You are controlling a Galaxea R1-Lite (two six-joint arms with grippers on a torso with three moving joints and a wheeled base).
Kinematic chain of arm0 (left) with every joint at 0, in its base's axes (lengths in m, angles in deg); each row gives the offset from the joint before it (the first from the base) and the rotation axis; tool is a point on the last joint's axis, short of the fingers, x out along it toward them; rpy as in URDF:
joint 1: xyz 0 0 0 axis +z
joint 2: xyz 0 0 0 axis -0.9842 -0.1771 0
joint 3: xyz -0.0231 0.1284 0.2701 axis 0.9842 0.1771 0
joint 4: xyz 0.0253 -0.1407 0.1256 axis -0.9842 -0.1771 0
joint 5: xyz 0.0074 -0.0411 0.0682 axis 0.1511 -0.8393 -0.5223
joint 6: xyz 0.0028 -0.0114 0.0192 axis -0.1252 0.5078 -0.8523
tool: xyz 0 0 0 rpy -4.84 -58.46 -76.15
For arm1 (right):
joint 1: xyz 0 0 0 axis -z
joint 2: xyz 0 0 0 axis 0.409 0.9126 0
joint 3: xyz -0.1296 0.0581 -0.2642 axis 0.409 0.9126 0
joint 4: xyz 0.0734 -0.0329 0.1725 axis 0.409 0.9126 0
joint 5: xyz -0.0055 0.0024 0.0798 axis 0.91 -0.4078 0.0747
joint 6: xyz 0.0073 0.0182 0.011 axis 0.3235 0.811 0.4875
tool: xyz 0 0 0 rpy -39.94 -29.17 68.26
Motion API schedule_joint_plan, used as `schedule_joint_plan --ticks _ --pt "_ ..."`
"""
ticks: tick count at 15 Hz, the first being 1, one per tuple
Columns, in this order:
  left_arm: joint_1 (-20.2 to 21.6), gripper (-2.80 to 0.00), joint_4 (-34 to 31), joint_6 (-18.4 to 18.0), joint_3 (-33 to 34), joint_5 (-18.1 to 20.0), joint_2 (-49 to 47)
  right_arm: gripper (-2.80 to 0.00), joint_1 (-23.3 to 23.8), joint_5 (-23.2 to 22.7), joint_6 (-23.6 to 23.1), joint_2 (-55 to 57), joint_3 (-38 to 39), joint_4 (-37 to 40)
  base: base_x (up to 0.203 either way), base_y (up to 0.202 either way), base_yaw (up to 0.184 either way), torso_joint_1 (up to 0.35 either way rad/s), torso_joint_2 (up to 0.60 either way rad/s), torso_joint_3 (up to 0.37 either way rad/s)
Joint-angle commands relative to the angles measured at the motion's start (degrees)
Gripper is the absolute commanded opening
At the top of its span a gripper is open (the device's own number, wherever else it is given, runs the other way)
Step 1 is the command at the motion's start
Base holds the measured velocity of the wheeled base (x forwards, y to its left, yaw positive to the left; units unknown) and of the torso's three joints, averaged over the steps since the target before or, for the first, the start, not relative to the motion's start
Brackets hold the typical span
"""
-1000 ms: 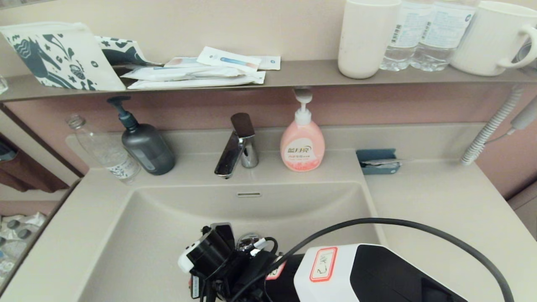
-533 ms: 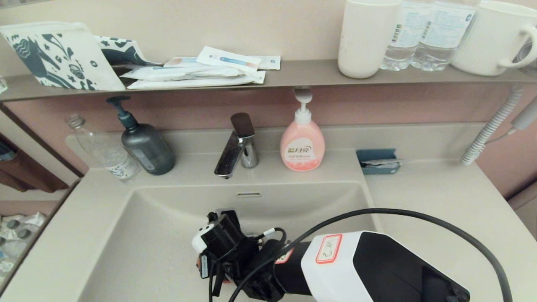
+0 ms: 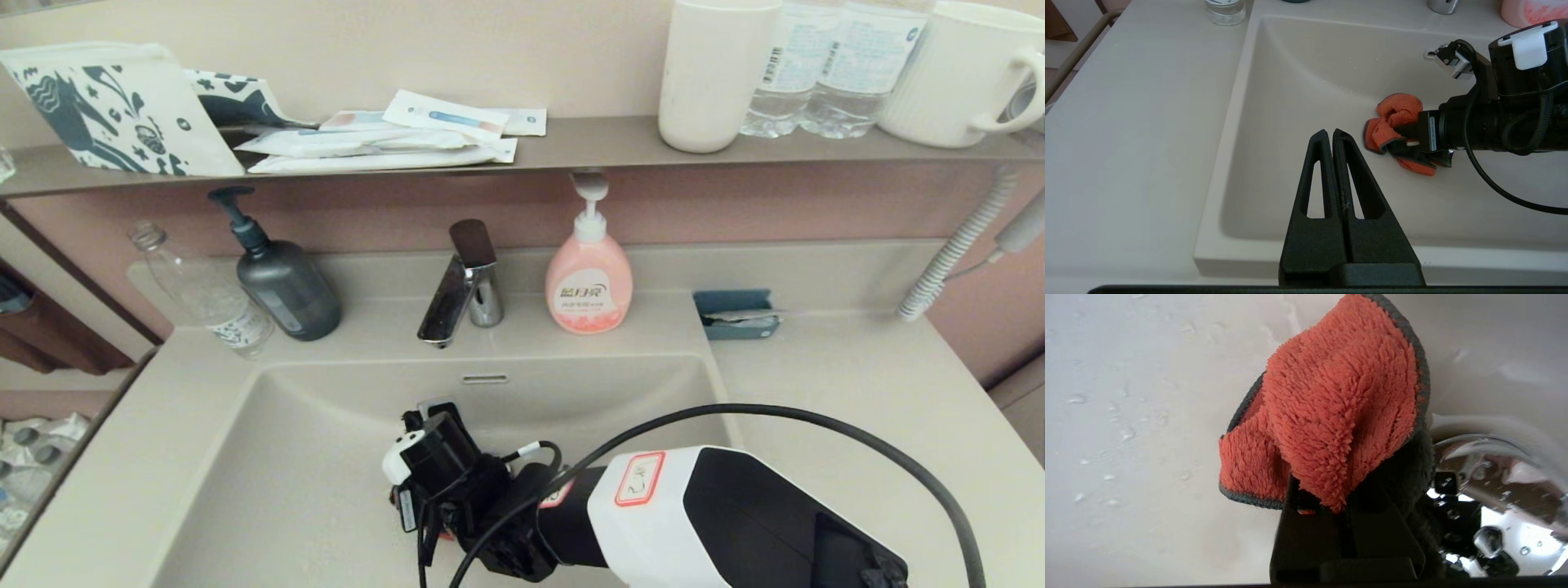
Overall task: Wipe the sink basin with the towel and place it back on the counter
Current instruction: Wipe the sink
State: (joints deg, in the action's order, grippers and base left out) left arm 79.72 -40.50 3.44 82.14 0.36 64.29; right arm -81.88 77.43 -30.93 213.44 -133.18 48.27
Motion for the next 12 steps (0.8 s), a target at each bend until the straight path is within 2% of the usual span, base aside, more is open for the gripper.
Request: schedule_joint_plan --ticks 1,3,6,9,12 --pt "0.0 -2.8 0.0 0.0 0.0 0.0 -0.1 -2.8 0.5 0.4 -0.1 0.3 0.1 -0.1 0.0 0.0 0.0 0.0 0.0 0.0" --pt "0.0 -2.8 0.0 0.1 0.0 0.0 -0.1 -2.8 1.4 0.9 -0.7 1.0 0.1 -3.7 0.0 0.0 0.0 0.0 0.0 0.0" --pt "0.0 -2.8 0.0 0.1 0.0 0.0 -0.1 -2.8 2.8 2.5 -0.7 1.1 0.1 -3.7 0.0 0.0 0.0 0.0 0.0 0.0" --pt "0.0 -2.8 0.0 0.1 0.0 0.0 -0.1 -2.8 3.2 4.8 -0.4 0.9 0.2 -0.7 0.0 0.0 0.0 0.0 0.0 0.0" --pt "0.0 -2.8 0.0 0.1 0.0 0.0 -0.1 -2.8 3.5 5.4 2.5 -0.8 0.3 3.4 0.0 0.0 0.0 0.0 0.0 0.0"
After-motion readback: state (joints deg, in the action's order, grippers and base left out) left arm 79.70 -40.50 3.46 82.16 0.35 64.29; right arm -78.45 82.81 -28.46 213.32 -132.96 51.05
